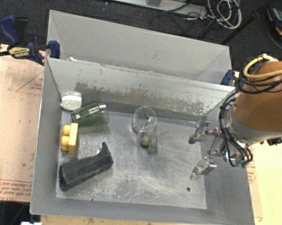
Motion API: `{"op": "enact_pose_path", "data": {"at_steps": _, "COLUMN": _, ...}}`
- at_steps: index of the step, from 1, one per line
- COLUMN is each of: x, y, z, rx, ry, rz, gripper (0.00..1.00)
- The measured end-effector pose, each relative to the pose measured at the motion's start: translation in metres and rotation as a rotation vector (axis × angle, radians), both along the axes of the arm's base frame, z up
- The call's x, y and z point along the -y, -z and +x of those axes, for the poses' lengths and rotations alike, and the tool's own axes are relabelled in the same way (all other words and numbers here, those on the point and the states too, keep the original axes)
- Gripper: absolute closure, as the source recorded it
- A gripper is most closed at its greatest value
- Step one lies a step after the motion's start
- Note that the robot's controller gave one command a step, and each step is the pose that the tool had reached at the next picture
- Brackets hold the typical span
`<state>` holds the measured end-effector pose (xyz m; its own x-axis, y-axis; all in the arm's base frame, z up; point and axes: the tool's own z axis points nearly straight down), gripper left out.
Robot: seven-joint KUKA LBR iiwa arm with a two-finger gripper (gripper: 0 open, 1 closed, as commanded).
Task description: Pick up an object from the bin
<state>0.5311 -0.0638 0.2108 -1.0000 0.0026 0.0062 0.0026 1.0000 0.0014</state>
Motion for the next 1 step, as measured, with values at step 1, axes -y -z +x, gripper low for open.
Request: {"op": "enact_pose_path", "data": {"at_steps": 1, "x": -0.0002, "y": -0.0035, "z": 0.0016, "rx": 0.007, "ry": -0.002, "rz": -0.001, "gripper": 0.00}}
